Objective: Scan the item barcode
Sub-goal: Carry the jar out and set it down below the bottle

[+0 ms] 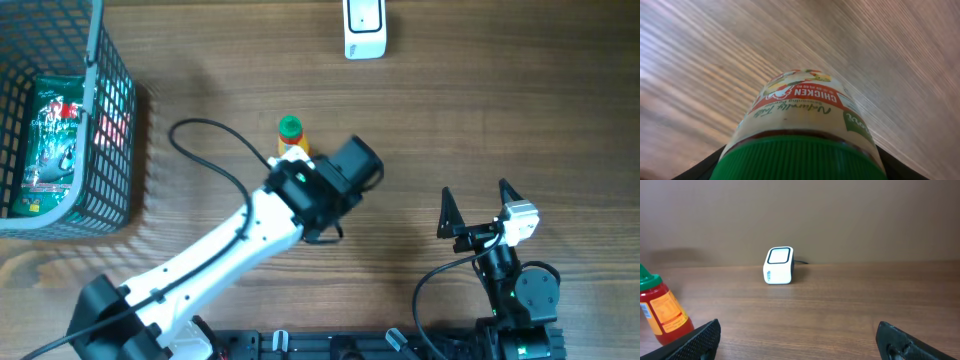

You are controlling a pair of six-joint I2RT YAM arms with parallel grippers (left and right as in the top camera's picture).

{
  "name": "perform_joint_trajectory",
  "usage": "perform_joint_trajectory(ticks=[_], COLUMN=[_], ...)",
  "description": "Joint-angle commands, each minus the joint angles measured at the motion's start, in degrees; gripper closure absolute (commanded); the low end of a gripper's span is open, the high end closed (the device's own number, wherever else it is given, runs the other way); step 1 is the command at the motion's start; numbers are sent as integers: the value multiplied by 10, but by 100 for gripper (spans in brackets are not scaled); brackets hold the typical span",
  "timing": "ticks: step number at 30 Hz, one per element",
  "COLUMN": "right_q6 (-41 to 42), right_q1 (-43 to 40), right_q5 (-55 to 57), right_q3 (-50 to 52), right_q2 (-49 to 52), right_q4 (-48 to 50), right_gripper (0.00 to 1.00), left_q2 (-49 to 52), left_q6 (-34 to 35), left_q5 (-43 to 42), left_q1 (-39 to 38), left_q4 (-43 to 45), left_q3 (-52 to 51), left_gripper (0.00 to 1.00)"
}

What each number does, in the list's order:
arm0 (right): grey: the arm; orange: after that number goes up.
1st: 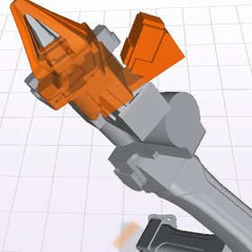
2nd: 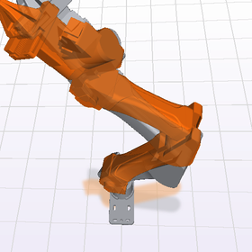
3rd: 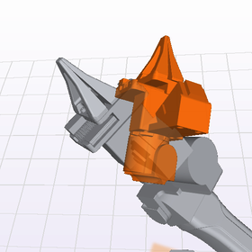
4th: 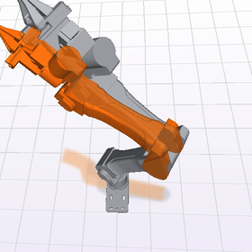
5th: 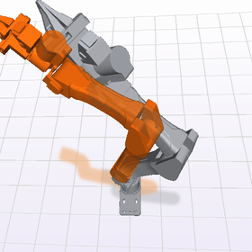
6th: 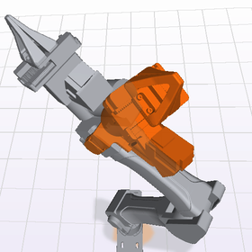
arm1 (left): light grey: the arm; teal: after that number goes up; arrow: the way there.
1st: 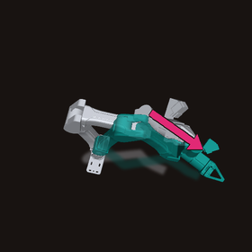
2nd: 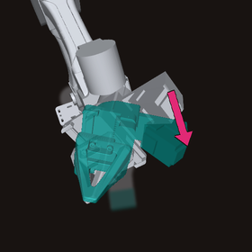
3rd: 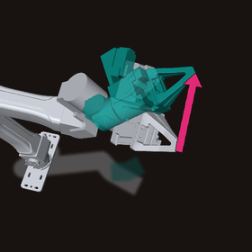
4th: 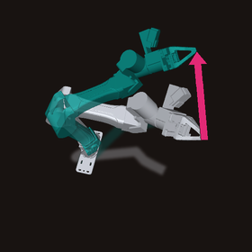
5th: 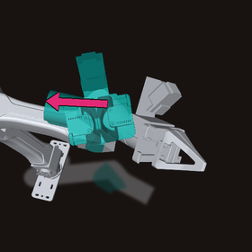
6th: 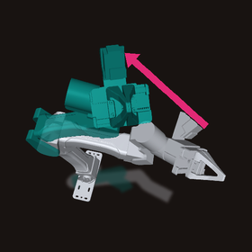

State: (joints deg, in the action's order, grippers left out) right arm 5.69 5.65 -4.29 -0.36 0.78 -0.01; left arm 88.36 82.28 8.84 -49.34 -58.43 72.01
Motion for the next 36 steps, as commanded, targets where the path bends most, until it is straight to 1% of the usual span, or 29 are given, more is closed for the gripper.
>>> perform_joint_trajectory(ticks=[1, 4, 7, 11, 12, 14, 16, 18, 21, 23, 24, 29, 36], right_q6=[-8, -8, -9, -8, -9, -8, -8, -8, -8, -8, -8, -8, -8], right_q1=[1, 1, 1, 1, 1, 1, 1, 1, 1, 1, 1, 1, 1], right_q5=[-7, -7, -7, -7, -7, -7, -7, -7, -7, -7, -7, -7, -7], right_q3=[1, 1, 1, 1, 1, 1, 1, 1, 1, 1, 1, 1, 1], right_q2=[-5, -5, -5, -5, -5, -5, -5, -5, -5, -5, -5, -5, -5], right_q4=[2, 2, 2, 2, 2, 2, 2, 2, 2, 2, 2, 2, 2], right_gripper=[0, 0, 0, 0, 0, 0, 0, 0, 0, 0, 0, 0, 0], left_q2=[45, 98, 149, 174, 174, 174, 174, 174, 174, 174, 174, 174, 169], left_q6=[9, 5, 4, 4, 4, 5, 5, 5, 5, 5, 5, 5, 4], left_q5=[59, 72, 74, 73, 73, 73, 73, 73, 73, 73, 73, 73, 62], left_q1=[-13, -8, -2, 0, 0, 0, 0, 0, 0, 0, 0, 0, 0], left_q4=[43, 80, 90, 100, 105, 113, 112, 108, 104, 104, 104, 102, 77], left_q3=[-13, -13, -13, -13, -13, -13, -13, -13, -13, -13, -13, -13, -11], left_gripper=[43, 42, 42, 43, 41, 34, 25, 24, 25, 23, 20, 0, 0])
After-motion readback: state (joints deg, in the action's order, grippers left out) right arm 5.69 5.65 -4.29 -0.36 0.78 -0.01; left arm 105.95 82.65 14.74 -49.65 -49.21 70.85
